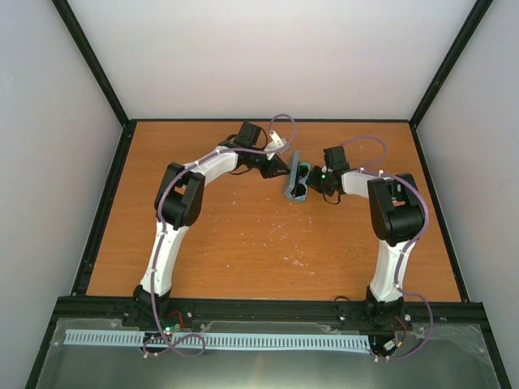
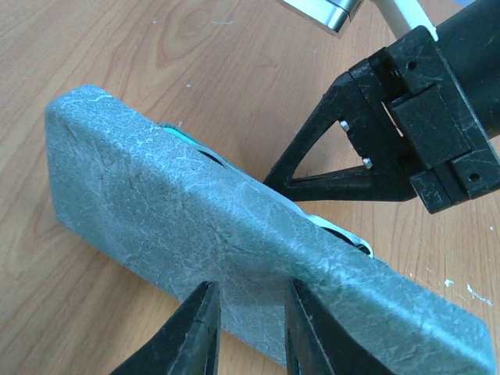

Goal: Organize the sunglasses
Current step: Close the sunglasses case at the center of the board.

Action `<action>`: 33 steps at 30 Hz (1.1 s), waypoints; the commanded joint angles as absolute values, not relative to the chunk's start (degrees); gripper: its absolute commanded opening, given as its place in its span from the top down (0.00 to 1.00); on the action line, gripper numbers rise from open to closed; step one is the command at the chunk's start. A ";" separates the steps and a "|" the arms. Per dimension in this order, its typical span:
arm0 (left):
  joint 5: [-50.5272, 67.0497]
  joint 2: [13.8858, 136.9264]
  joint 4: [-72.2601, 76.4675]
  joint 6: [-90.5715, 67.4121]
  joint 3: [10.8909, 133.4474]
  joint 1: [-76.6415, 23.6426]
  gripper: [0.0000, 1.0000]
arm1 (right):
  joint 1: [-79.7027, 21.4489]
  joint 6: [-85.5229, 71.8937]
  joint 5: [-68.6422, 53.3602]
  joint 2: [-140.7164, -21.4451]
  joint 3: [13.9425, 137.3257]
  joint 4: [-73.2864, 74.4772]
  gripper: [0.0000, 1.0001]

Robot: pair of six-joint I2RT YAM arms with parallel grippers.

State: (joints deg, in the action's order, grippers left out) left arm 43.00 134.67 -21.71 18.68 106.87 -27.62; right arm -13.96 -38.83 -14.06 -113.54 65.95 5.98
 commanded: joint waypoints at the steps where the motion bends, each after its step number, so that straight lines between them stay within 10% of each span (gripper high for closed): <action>1: 47.22 138.11 -24.44 16.13 111.04 -28.37 0.75 | -14.00 -38.60 -16.26 -113.65 65.42 3.63 0.97; 33: 49.33 146.69 -36.04 19.78 117.36 -31.25 0.74 | -13.99 -37.67 -27.87 -114.06 62.63 -4.22 0.97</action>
